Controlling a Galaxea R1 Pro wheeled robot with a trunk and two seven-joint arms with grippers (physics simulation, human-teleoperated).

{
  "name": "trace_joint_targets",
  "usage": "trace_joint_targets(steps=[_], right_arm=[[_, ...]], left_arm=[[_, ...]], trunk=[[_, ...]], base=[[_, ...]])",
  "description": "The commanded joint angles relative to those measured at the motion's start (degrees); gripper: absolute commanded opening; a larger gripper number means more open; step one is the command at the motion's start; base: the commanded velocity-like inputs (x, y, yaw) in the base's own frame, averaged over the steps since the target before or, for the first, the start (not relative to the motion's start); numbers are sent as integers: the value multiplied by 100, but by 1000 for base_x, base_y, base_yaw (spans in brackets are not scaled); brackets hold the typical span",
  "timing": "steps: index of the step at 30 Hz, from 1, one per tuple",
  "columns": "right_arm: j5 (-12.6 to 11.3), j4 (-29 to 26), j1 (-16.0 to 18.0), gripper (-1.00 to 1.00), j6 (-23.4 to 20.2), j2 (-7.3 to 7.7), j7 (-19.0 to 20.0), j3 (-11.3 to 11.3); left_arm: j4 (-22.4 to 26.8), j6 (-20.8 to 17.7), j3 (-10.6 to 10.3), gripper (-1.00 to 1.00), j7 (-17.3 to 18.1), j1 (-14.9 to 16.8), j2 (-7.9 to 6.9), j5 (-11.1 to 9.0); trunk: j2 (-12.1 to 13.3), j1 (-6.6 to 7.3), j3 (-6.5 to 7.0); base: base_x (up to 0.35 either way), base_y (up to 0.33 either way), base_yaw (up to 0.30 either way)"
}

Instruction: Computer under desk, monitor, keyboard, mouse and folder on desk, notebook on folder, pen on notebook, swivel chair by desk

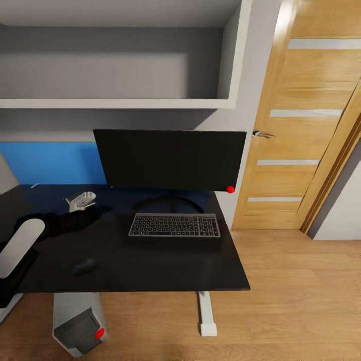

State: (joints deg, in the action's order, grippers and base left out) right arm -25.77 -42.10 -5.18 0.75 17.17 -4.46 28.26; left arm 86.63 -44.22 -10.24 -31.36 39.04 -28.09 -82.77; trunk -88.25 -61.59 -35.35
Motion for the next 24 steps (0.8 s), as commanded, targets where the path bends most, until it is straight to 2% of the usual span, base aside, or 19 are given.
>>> trace_joint_targets(steps=[1,6,9,14,15,19,20,24], right_arm=[[-60,-16,5,100,9,14,-45,36],[-52,-193,41,100,3,159,-34,36],[-46,-570,28,100,-39,372,-31,38],[-58,-1223,11,100,-232,787,-35,-10],[-65,-1422,8,100,-378,882,-36,-149],[-69,-1853,-24,100,-742,984,-37,-666],[-56,-2302,-49,100,-1312,1035,-37,-1243],[-54,-2465,-58,100,-1636,1044,-33,-1465]], left_arm=[[65,4,35,100,-62,-1,-6,-64],[355,-11,366,100,-76,-103,-16,-83],[427,-64,460,100,-86,-150,-23,-80],[476,-269,497,100,-238,-194,-29,-43],[483,-327,521,100,-283,-245,-26,-46],[492,-383,559,100,-334,-355,-15,-52],[500,-403,568,100,-375,-404,3,-58],[502,-409,567,100,-400,-417,11,-57]], trunk=[[-3,1,-5],[-3,1,-5],[-3,1,-5],[-3,1,-5],[-3,1,-5],[-3,1,-5],[-3,1,-5],[-3,1,-5]], base=[[-104,-56,49],[-48,-26,166],[-18,-10,237],[-7,-4,260],[-3,-2,257],[-2,-1,243],[-158,-112,199],[-212,-152,171]])
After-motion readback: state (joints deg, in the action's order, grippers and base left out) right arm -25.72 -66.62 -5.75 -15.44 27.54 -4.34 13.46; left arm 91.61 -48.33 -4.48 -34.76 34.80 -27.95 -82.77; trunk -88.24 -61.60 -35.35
